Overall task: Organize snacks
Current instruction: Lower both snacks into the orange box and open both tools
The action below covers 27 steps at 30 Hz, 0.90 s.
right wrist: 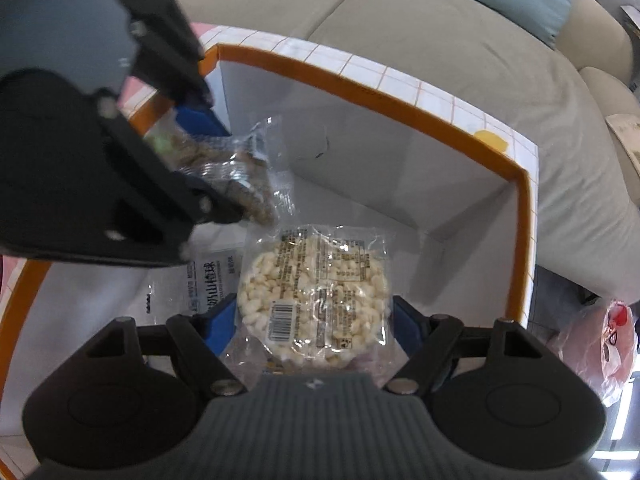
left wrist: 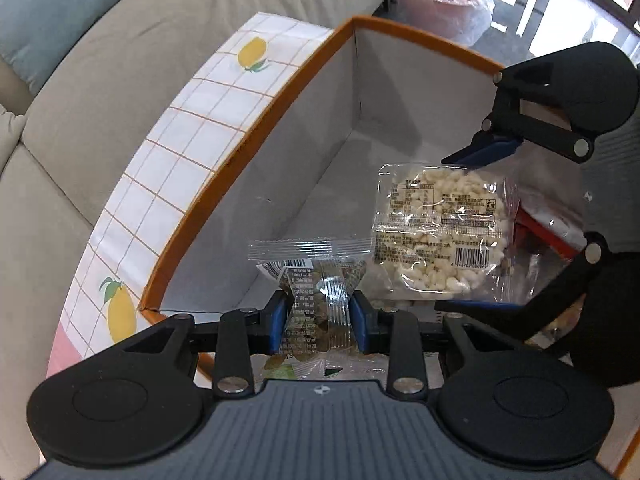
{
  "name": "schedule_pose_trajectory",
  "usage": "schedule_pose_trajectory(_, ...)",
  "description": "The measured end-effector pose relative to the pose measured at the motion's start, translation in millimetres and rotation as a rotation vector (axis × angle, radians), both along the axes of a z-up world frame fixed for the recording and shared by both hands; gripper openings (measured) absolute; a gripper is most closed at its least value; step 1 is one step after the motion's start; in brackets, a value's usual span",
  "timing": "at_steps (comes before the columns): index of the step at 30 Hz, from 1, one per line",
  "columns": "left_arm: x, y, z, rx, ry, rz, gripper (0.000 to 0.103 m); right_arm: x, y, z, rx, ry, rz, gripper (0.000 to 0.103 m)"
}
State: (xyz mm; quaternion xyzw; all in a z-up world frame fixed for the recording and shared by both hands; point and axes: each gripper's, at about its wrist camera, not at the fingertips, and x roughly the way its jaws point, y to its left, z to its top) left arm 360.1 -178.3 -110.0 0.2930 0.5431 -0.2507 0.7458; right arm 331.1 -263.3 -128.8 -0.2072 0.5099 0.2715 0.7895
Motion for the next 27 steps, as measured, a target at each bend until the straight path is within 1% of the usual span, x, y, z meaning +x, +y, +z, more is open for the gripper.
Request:
schedule_pose_trajectory(2, 1, 0, -4, 0.007, 0.003, 0.003, 0.039, 3, 3, -2, 0.001, 0.007, 0.0, 0.077)
schedule_pose_trajectory(3, 0, 0, -6, 0.014, 0.001, 0.001, 0.044, 4, 3, -4, 0.004, 0.013, -0.004, 0.077)
schedule_pose_trajectory(7, -5, 1, -7, 0.014, -0.009, -0.013, 0.045, 12, 3, -9, 0.01, 0.042, -0.036, 0.077)
schedule_pose_trajectory(11, -9, 5, 3, -0.025, -0.012, 0.001, 0.062, 14, 3, -14, -0.012, 0.049, -0.053, 0.077)
schedule_pose_trajectory(16, -15, 25, 30, -0.143, -0.01, 0.082, 0.062, 14, 4, -12, 0.039, 0.087, -0.072, 0.077)
schedule_pose_trajectory(18, -19, 33, 41, -0.172, -0.025, 0.13, 0.062, 12, 8, -12, 0.045, 0.105, -0.062, 0.077)
schedule_pose_trajectory(20, -25, 45, 54, -0.223, -0.038, 0.162, 0.062, 9, 11, -11, 0.068, 0.138, -0.059, 0.077)
schedule_pose_trajectory(22, -32, 54, 62, -0.25, -0.046, 0.196, 0.062, 8, 16, -10, 0.096, 0.182, -0.069, 0.077)
schedule_pose_trajectory(24, -39, 62, 68, -0.263, -0.051, 0.233, 0.062, 7, 21, -12, 0.102, 0.222, -0.091, 0.077)
schedule_pose_trajectory(27, -46, 75, 70, -0.289, -0.05, 0.287, 0.062, 6, 29, -15, 0.118, 0.267, -0.128, 0.077)
